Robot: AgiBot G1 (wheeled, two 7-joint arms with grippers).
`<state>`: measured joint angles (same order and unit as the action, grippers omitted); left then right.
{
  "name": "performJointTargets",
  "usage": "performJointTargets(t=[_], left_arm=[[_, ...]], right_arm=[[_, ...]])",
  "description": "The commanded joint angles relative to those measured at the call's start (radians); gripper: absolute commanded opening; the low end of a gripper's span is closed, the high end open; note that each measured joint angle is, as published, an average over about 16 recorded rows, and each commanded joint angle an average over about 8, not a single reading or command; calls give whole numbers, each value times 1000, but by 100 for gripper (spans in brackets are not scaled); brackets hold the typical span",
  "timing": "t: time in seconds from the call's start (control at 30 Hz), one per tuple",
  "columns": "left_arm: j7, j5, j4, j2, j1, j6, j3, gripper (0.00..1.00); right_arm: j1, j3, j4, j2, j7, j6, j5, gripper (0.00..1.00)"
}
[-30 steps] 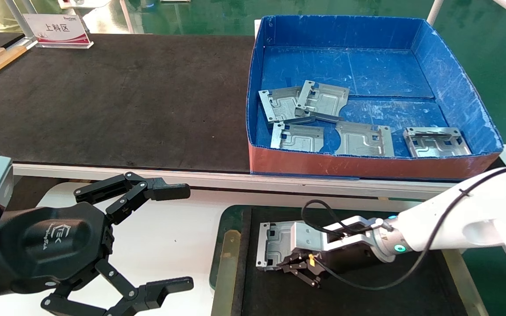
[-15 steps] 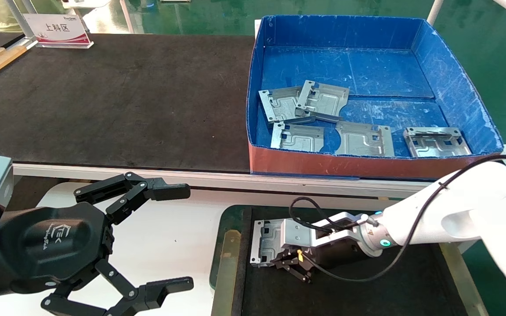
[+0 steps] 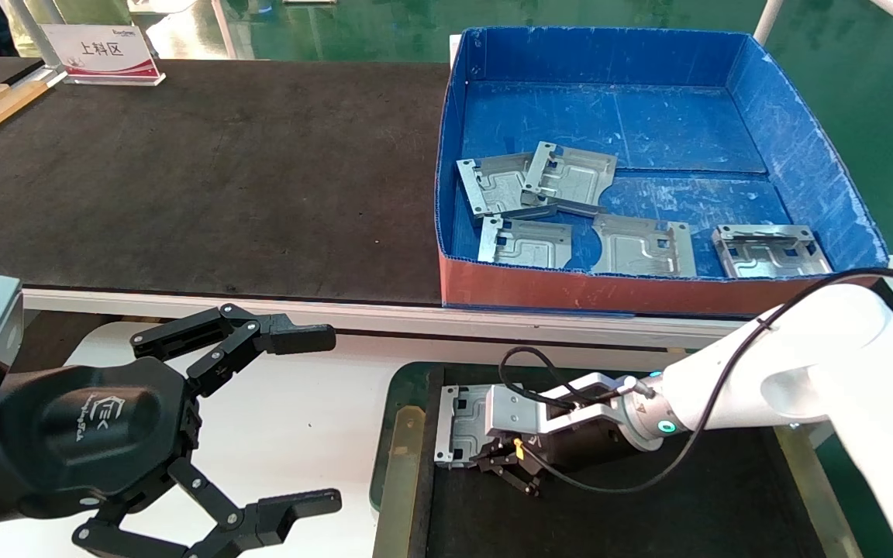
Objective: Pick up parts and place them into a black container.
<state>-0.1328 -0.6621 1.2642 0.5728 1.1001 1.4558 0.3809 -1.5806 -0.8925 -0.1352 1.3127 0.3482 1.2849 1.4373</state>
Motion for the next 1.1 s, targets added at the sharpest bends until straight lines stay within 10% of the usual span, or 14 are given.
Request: performJointTargets(t=[0.03,0.47,1.1], left_arm=[[0,0,0,0,0,0,0,100],[0,0,0,0,0,0,0,100],[0,0,0,0,0,0,0,100]], right_arm=[[-4,1,11,4,7,1,-1,92],[-29,6,42,2,48,38,-12,100],[-92,42,-34,-107,112,316,-117,100]])
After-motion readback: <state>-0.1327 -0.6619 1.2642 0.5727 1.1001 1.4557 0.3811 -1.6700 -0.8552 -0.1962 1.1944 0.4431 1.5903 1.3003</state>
